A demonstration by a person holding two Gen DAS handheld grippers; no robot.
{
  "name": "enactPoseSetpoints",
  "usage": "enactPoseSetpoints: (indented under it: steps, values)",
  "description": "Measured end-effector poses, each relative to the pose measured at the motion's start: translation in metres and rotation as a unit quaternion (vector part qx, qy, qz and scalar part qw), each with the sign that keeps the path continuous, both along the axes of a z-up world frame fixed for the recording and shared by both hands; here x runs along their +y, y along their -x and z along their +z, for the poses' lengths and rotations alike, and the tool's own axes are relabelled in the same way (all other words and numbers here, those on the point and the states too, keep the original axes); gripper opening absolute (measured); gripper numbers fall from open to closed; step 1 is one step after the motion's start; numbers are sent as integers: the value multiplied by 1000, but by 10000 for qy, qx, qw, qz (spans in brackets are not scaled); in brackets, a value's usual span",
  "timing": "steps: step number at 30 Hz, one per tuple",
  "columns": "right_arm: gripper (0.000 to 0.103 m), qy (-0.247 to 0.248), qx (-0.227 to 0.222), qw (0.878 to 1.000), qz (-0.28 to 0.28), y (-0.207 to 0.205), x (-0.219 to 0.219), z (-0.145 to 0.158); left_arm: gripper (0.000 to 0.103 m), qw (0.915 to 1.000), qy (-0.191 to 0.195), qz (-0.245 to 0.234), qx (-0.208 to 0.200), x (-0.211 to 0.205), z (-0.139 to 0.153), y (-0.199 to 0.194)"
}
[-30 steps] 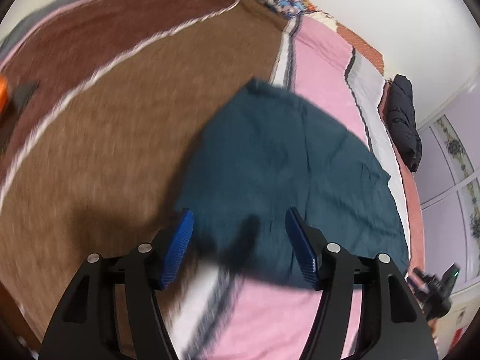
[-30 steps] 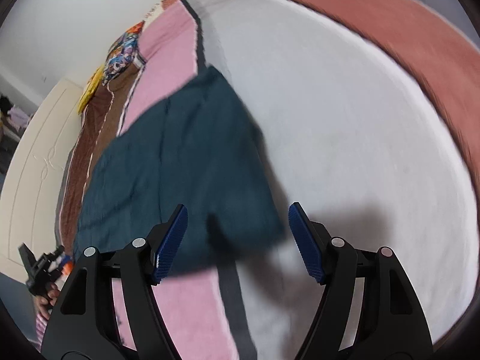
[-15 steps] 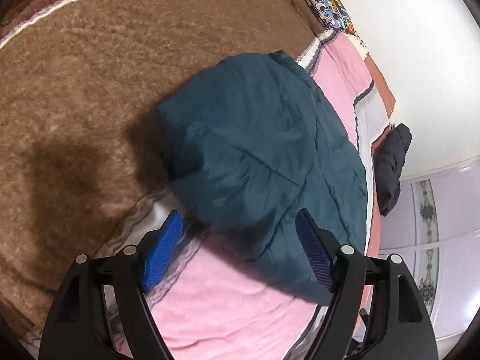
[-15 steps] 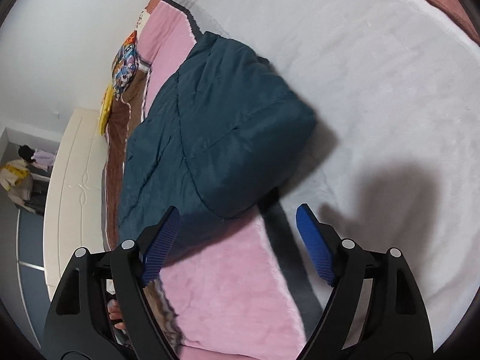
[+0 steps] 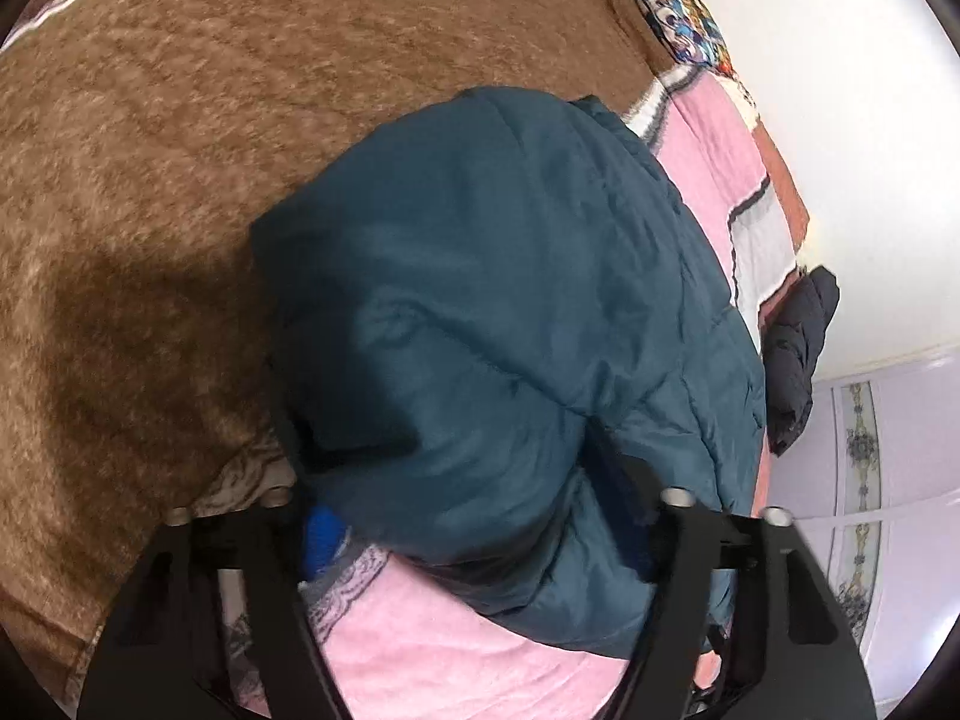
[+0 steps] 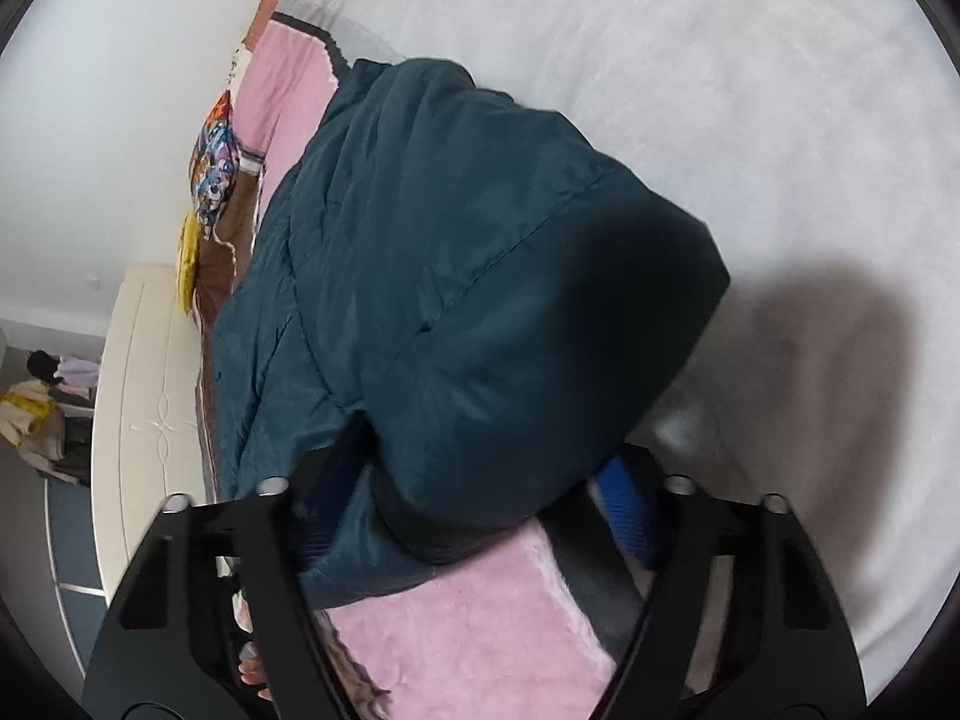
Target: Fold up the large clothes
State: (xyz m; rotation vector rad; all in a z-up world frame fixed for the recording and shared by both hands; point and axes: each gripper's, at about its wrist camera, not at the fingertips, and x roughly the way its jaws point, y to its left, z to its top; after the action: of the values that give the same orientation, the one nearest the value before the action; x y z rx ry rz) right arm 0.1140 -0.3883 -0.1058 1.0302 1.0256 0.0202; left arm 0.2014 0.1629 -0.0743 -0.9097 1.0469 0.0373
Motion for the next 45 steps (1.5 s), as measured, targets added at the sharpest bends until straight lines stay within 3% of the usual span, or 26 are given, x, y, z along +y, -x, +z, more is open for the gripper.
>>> enactPoseSetpoints:
  steps: [3, 9, 21, 33, 45]
  values:
    - [52, 286, -90, 9995, 74, 3, 5, 11, 34, 9989, -396, -244, -104, -9, 14, -4]
    - [33, 599, -219, 9978, 180, 10, 9, 30, 21, 9949, -812, -511, -305, -15, 38, 1]
    - [26, 971, -180, 9940, 464, 60, 19, 59, 19, 9909, -910, -880, -447, -8, 62, 64]
    - [26, 1098, -33, 9917, 675, 120, 27, 60, 19, 9901, -889, -1035, -340, 0, 57, 136]
    - [26, 1199, 70, 9898, 761, 139, 32, 51, 19, 9904, -859, -1048, -289, 4, 45, 170]
